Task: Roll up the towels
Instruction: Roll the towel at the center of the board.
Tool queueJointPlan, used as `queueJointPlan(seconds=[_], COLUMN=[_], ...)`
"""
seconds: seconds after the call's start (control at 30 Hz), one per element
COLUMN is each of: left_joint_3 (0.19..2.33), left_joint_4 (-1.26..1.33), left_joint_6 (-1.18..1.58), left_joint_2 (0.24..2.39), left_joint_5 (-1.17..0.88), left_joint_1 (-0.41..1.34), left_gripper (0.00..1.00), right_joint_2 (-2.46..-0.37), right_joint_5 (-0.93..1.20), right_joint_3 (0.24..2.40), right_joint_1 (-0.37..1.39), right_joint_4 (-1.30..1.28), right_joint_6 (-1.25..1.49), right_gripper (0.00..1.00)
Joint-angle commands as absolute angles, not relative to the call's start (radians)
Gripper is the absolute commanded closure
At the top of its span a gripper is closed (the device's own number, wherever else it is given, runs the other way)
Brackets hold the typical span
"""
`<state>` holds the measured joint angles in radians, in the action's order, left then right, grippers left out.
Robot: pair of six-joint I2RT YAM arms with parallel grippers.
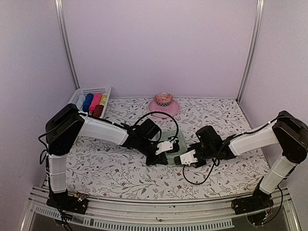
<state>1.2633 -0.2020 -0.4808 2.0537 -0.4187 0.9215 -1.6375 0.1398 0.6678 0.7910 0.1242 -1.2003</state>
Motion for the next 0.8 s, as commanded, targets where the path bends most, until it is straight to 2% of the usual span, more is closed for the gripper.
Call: queueJointPlan(seconds=[0.0, 0.17, 0.2, 0.27, 0.5, 0.77], left_joint_3=[1.237, 1.207, 1.194, 1.16, 1.056, 0.978], left_joint_4=[-0.254, -0.245, -0.233, -0.194, -0.05, 0.053], left_joint_6=[-0.469, -0.452, -0.445, -0.424, -0.394, -0.411], left_joint_2=[2.052, 2.022, 2.01, 1.98, 1.847, 1.784], left_joint_5=[-0.441, -0.434, -0.423, -0.394, -0.297, -0.229], left_joint_1=[0.908, 0.909, 0.908, 0.909, 0.909, 0.922], left_gripper=[1.0, 0.96, 0.93, 0.82, 0.59, 0.59], right_joint_2=[-1.663, -1.665, -1.669, -1.678, -1.712, -1.793], right_joint_5=[0.161, 0.231, 0.241, 0.261, 0.326, 0.426], right_joint_3=[0.735, 0.775, 0.788, 0.812, 0.891, 1.015], right_joint_1=[0.794, 0.79, 0.788, 0.783, 0.749, 0.691], right_joint_4=[0.006, -0.101, -0.122, -0.171, -0.306, -0.487], right_joint_6=[-1.153, -1.136, -1.131, -1.12, -1.096, -1.06], right_gripper=[0.87, 0.94, 0.94, 0.95, 0.95, 0.95])
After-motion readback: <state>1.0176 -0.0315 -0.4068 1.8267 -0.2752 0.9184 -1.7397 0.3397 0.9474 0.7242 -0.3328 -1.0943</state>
